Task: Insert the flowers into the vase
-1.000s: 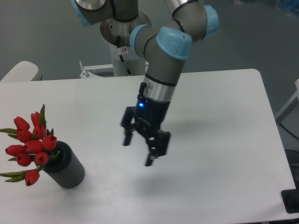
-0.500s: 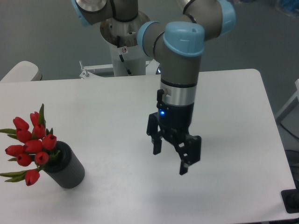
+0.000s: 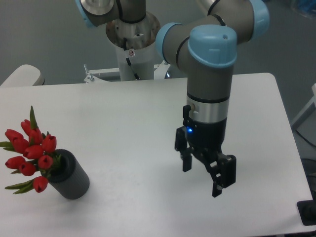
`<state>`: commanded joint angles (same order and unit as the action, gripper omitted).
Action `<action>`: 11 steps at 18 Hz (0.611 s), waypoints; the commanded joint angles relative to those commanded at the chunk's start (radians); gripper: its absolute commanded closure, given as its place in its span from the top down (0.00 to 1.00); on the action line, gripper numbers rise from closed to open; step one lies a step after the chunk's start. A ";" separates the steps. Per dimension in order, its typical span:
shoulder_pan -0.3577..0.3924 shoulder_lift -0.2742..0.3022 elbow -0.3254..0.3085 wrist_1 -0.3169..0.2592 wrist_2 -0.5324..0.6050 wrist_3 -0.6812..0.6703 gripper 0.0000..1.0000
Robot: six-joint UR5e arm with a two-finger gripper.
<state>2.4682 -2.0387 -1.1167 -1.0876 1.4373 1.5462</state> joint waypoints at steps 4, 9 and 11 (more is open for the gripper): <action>0.000 -0.012 0.023 -0.002 0.003 0.002 1.00; -0.023 -0.021 0.035 -0.012 0.009 0.002 1.00; -0.028 -0.025 0.037 -0.009 0.009 0.002 1.00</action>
<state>2.4406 -2.0632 -1.0799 -1.0968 1.4465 1.5478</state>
